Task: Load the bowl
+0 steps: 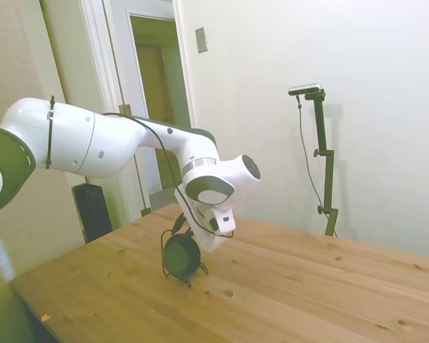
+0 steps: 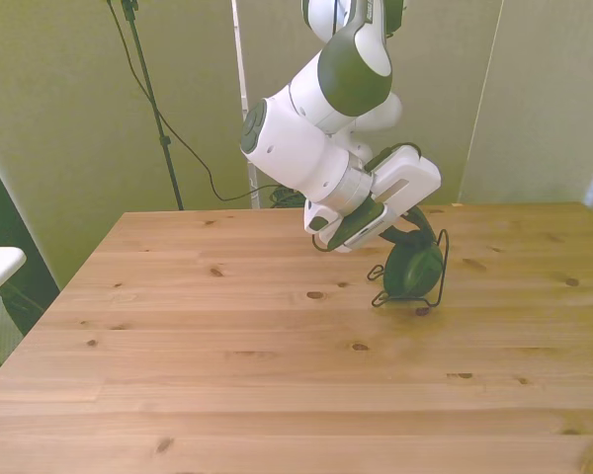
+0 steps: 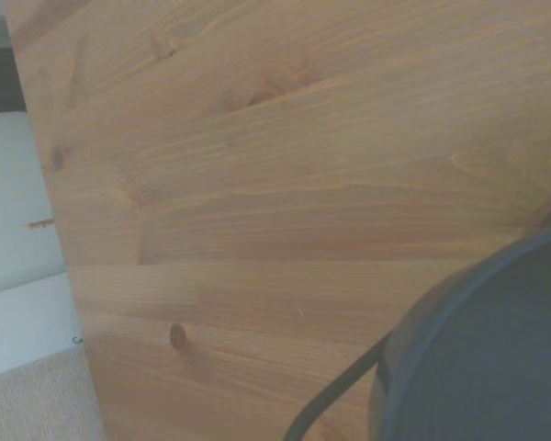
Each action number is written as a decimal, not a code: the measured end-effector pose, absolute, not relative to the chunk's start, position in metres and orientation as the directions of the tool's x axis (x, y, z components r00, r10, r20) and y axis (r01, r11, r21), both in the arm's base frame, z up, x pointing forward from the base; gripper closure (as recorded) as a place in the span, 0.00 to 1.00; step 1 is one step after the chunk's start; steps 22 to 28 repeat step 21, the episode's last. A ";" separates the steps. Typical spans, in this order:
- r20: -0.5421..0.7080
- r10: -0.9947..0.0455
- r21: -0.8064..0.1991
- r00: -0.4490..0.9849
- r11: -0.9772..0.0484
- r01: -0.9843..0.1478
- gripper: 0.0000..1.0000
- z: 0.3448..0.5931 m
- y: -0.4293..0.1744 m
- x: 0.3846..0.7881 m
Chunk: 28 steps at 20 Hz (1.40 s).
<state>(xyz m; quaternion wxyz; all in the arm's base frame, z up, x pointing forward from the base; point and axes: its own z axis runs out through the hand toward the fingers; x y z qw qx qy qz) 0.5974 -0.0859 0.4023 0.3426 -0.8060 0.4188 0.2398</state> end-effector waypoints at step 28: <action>-0.039 -0.891 -0.177 0.451 -0.438 -0.881 0.00 0.512 -0.017 0.471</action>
